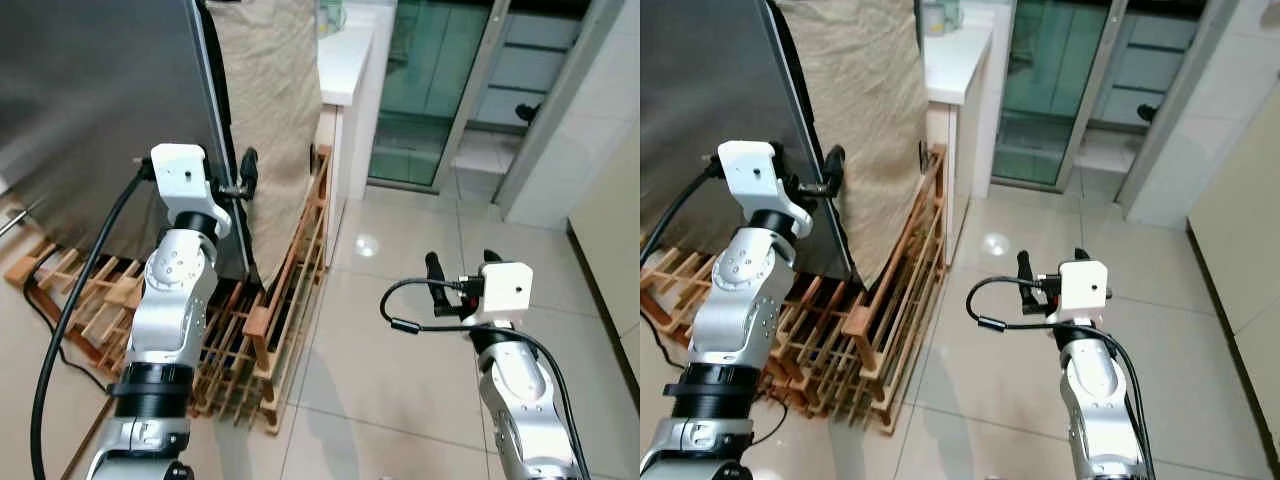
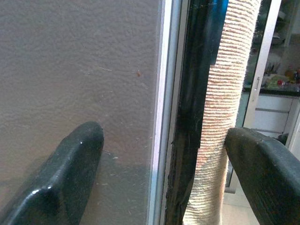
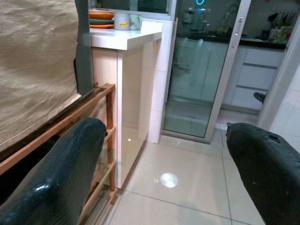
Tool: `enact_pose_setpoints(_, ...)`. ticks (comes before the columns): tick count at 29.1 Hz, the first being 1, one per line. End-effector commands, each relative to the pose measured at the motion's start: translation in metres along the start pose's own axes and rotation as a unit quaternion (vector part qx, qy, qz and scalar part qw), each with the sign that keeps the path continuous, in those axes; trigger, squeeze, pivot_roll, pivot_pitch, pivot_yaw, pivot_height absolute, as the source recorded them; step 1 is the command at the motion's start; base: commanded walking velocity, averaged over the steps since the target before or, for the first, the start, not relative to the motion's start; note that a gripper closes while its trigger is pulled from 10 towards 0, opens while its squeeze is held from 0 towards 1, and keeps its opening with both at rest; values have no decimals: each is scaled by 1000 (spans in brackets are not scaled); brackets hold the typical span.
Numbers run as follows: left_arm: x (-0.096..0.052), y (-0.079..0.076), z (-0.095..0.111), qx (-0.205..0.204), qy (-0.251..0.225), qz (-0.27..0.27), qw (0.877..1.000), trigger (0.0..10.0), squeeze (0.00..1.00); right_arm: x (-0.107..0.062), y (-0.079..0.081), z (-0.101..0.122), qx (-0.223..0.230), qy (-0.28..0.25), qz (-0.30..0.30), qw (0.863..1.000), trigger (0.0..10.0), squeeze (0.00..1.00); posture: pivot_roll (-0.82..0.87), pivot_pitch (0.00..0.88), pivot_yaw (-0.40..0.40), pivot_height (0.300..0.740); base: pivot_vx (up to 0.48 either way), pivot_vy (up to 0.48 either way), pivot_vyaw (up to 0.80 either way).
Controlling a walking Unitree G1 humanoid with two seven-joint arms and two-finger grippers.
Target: Restocking fridge
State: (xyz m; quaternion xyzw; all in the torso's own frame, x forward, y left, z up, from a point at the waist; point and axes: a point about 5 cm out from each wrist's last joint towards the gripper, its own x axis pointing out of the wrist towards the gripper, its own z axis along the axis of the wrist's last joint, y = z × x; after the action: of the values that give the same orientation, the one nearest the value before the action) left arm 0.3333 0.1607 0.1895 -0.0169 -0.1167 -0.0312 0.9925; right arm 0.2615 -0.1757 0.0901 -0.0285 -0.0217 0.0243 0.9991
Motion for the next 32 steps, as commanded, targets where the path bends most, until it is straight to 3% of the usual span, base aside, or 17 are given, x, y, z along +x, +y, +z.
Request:
enact_pose_setpoints(1, -1, 5, -8, 2, 26, 13, 1000, 10000, 0, -3, -2, 0, -2, -1, -2, 1000, 10000, 0, -123, 0, 7, 740, 0, 0, 0)
enact_pose_setpoints(4, -7, 1, -11, -3, 30, 0, 1000, 10000, 0, -5, -2, -2, -2, 2, -1, 1000, 10000, 0, -124, 0, 7, 740, 0, 0, 0)
enact_pose_setpoints(8, -26, -6, -20, 5, 53, -22, 998, 10000, 0, -7, -4, -5, -4, 9, -1, 1000, 10000, 0, -121, 0, 8, 740, 0, 0, 0)
enact_pose_setpoints(13, -39, -3, -29, 10, 76, -21, 997, 10000, 0, -7, -5, -9, -3, 18, -2, 1000, 10000, 0, -110, 0, 5, 740, 0, 0, 0)
enact_pose_setpoints(21, -31, -4, -22, 4, 64, -13, 998, 10000, 0, -5, -1, -11, -1, 20, 5, 1000, 10000, 0, -102, 0, 1, 740, 0, 0, 0)
enact_pose_setpoints(32, -25, -31, -13, -33, 53, -65, 996, 10000, 0, -5, -4, -13, -6, 22, 3, 1000, 10000, 0, -121, 0, 8, 740, 0, 0, 0)
